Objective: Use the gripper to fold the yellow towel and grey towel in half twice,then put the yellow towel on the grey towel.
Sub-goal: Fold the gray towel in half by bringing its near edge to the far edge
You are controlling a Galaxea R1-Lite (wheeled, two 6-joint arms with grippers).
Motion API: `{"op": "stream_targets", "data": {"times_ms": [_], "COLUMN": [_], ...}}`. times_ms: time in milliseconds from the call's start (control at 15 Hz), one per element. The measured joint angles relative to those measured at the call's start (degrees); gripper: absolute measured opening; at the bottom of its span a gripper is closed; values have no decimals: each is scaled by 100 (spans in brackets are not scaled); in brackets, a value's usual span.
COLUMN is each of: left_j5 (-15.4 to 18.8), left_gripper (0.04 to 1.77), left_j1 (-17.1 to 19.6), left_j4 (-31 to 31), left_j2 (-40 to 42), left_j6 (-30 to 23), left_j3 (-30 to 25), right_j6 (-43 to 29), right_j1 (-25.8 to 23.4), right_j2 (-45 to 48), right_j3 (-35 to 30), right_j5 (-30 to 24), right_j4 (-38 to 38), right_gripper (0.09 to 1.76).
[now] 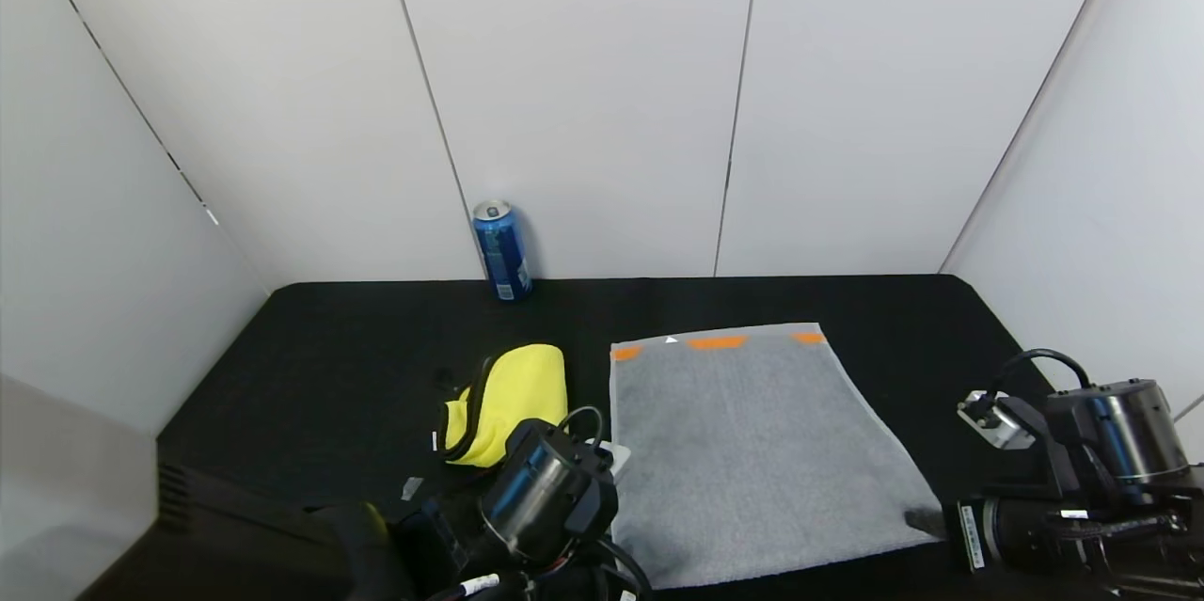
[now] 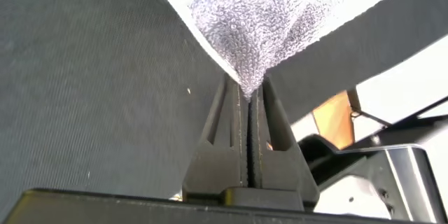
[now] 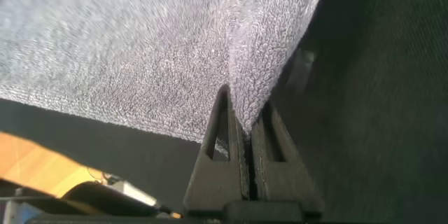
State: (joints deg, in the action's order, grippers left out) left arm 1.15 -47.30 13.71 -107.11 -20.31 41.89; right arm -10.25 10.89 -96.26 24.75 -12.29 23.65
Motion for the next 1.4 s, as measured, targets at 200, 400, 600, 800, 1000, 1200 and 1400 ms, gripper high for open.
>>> {"op": "stream_targets", "data": {"times_ms": [200, 400, 600, 800, 1000, 1200, 1400], "left_j5": [-46, -46, -61, -119, -126, -126, -119], "left_gripper": [13, 13, 13, 13, 13, 13, 13], "left_j1": [-94, -184, -215, -178, -40, 196, 445], "left_j4": [-121, -233, -255, -258, -274, -272, -269], "left_j2": [317, 579, 761, 772, 642, 429, 250], "left_j6": [-27, -40, -57, -65, -38, -10, 6], "left_j3": [-99, -199, -241, -145, 96, 395, 717], "right_j6": [-223, -239, -351, -573, -613, -672, -780], "right_j1": [140, 179, 187, 219, 187, 140, 149], "right_j2": [453, 828, 1020, 992, 812, 546, 255], "right_j3": [-61, -74, -37, 190, 496, 818, 1133], "right_j5": [0, 0, 4, 4, 6, 6, 2], "right_j4": [-274, -529, -584, -573, -573, -584, -586], "right_gripper": [16, 16, 16, 16, 16, 16, 16]}}
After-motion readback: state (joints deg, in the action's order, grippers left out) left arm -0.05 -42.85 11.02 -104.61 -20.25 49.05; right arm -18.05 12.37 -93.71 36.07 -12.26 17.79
